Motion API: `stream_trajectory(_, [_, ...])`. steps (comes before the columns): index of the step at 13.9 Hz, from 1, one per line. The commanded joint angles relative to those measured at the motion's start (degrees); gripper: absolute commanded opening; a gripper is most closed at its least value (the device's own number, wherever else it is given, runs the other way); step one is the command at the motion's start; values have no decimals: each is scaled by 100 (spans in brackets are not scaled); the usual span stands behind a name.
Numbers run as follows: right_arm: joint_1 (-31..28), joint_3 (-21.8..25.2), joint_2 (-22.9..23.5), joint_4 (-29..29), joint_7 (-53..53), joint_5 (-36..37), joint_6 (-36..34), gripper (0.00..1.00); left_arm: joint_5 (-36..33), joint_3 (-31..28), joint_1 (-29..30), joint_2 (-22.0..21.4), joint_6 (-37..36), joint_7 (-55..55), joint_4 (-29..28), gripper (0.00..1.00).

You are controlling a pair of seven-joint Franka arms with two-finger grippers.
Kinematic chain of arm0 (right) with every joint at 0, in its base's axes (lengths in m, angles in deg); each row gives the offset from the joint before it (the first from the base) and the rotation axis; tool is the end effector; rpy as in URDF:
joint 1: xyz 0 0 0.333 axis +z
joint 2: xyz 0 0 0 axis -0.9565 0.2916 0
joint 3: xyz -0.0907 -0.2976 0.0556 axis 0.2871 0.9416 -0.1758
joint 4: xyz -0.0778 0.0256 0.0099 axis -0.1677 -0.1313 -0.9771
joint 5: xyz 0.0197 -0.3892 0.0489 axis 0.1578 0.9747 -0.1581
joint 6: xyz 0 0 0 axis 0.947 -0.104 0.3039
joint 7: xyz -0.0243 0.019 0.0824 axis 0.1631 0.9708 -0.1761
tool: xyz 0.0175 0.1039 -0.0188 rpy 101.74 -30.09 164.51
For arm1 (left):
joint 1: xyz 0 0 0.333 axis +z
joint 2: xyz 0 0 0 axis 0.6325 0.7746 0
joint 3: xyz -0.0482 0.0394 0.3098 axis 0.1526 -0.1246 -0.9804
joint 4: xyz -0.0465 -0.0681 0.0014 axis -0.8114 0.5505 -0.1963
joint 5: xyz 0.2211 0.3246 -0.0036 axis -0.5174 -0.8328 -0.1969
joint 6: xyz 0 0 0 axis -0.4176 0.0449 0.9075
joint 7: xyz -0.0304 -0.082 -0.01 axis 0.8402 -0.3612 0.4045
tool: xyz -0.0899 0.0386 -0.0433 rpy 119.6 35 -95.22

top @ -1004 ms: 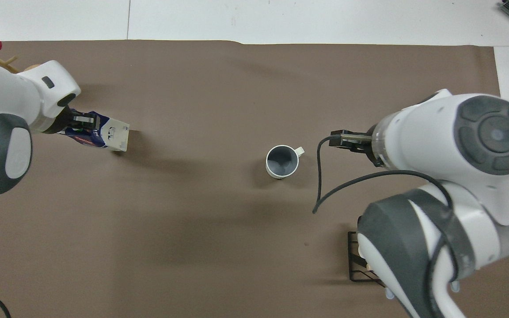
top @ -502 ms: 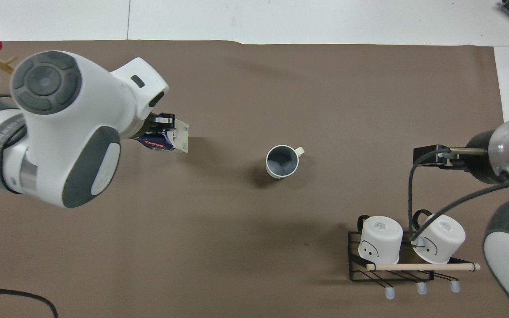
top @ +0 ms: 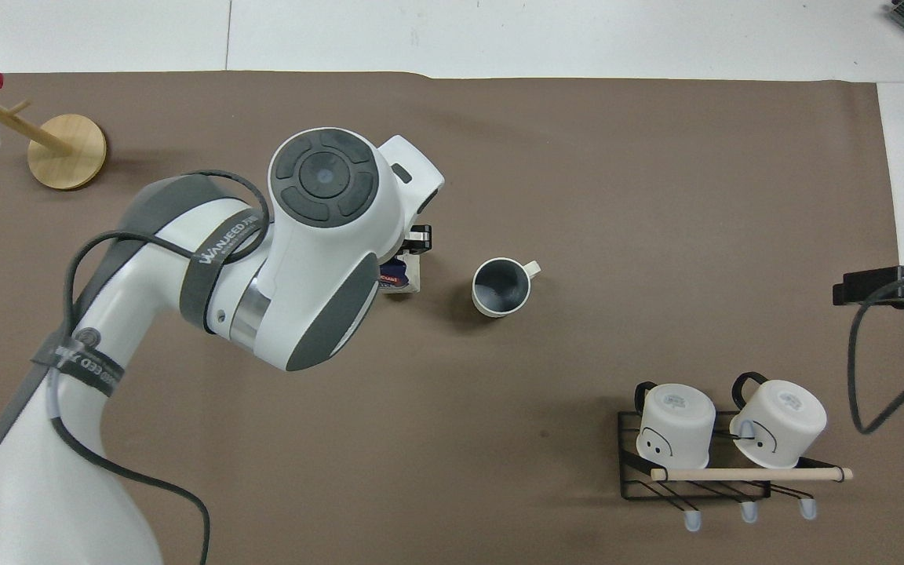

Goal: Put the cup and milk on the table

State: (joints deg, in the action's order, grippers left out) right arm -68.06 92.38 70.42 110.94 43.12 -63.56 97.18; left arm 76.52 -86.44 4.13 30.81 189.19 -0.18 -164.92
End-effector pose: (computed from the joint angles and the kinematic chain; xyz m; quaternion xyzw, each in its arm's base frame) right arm 0.5089 -0.0460 0.6108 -0.9984 0.0525 -0.0194 0.0112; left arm 0.5588 -0.3708 0.4710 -0.9985 0.0274 -0.0482 0.0014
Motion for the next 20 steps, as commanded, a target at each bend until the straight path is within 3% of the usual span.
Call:
stream_trajectory(1, [-93, -52, 310, -589, -102, -117, -168, 100, -46, -95, -303, 367, -43, 288, 479, 20])
stream_trajectory(3, [-155, -26, 828, -1476, -119, -108, -816, 100, -20, -69, -348, 367, 9, 307, 488, 21])
stream_trajectory(5, [-313, -17, 1024, -1901, -163, -204, -1065, 100, 24, -34, -357, 350, 80, 298, 471, 22])
stream_trajectory(8, [-304, -8, 945, -1990, -251, -117, -1040, 100, 16, -25, -374, 341, 123, 298, 418, 23])
stream_trajectory(10, [-270, -8, 701, -1624, -181, -125, -1021, 100, 7, -25, -366, 341, 132, 289, 392, 23])
stream_trajectory(15, [-217, -43, 532, -1366, -85, -91, -951, 100, 24, 1, -374, 236, 203, 236, 102, 33])
stream_trajectory(18, [28, -79, 550, -1393, 152, 32, -951, 100, 33, 2, -383, 148, 220, 201, -57, 53])
stream_trajectory(19, [73, -79, 532, -1384, 223, 41, -969, 100, 33, 2, -383, 148, 220, 201, -48, 70])
stream_trajectory(20, [91, -79, 541, -1392, 206, 59, -969, 100, 33, 2, -392, 148, 203, 201, -22, 94])
